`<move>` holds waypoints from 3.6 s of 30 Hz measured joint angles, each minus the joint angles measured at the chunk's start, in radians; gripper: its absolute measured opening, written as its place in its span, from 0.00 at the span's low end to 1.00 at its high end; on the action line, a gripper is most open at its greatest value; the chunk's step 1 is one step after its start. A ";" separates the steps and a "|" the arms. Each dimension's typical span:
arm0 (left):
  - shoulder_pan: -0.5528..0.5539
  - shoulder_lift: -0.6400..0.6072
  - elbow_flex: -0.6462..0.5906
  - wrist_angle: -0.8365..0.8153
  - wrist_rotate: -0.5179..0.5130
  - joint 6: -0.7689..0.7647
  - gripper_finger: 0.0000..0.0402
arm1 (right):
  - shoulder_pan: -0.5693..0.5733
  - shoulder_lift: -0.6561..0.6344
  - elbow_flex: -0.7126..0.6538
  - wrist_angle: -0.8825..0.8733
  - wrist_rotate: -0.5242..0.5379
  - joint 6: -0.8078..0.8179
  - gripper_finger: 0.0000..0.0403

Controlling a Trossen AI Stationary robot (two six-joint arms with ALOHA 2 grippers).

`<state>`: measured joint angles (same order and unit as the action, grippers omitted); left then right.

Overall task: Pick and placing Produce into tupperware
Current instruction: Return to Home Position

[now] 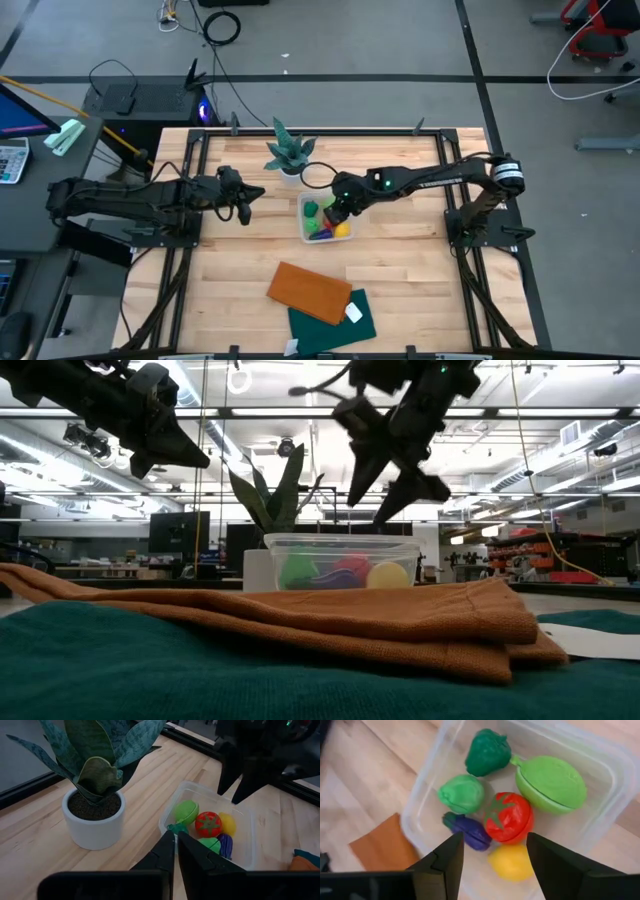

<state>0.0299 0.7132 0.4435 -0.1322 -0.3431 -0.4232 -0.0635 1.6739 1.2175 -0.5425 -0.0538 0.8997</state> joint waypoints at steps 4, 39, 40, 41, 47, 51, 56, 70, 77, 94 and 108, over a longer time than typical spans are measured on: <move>0.000 0.000 0.000 0.000 0.000 0.000 0.08 | 0.000 -0.055 0.000 -0.058 0.024 -0.007 0.43; 0.000 0.000 0.000 0.010 0.000 -0.039 0.05 | 0.002 -0.648 -0.003 -0.438 0.261 -0.280 0.01; 0.000 0.000 0.000 0.010 0.000 -0.040 0.05 | 0.002 -0.668 -0.010 -0.437 0.263 -0.282 0.00; 0.000 0.000 0.000 0.010 0.000 -0.041 0.06 | 0.002 -0.689 -0.021 -0.437 0.263 -0.283 0.00; 0.000 0.000 0.000 0.060 0.000 -0.095 0.08 | 0.005 -0.817 -0.109 -0.429 0.262 -0.283 0.00; 0.000 0.000 0.000 0.084 0.000 -0.085 0.07 | 0.030 -0.907 -0.180 -0.365 0.261 -0.283 0.00; 0.000 0.000 0.000 0.083 0.000 -0.089 0.05 | 0.069 -1.033 -0.310 -0.240 0.260 -0.283 0.00; 0.000 0.000 0.000 0.084 0.000 -0.111 0.08 | 0.093 -1.367 -0.656 0.101 0.196 -0.375 0.00; 0.000 0.000 0.000 0.083 -0.002 -0.131 0.08 | 0.093 -1.524 -0.706 0.129 0.208 -0.451 0.00; 0.000 0.000 0.000 0.049 -0.012 -0.246 0.11 | 0.093 -1.674 -0.923 0.364 0.172 -0.494 0.00; 0.000 0.000 0.000 0.029 -0.011 -0.272 0.11 | 0.093 -1.674 -1.165 0.786 0.121 -0.421 0.00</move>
<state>0.0296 0.7129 0.4431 -0.1032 -0.3546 -0.6955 0.0292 -0.0002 0.0524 0.2432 0.0667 0.4789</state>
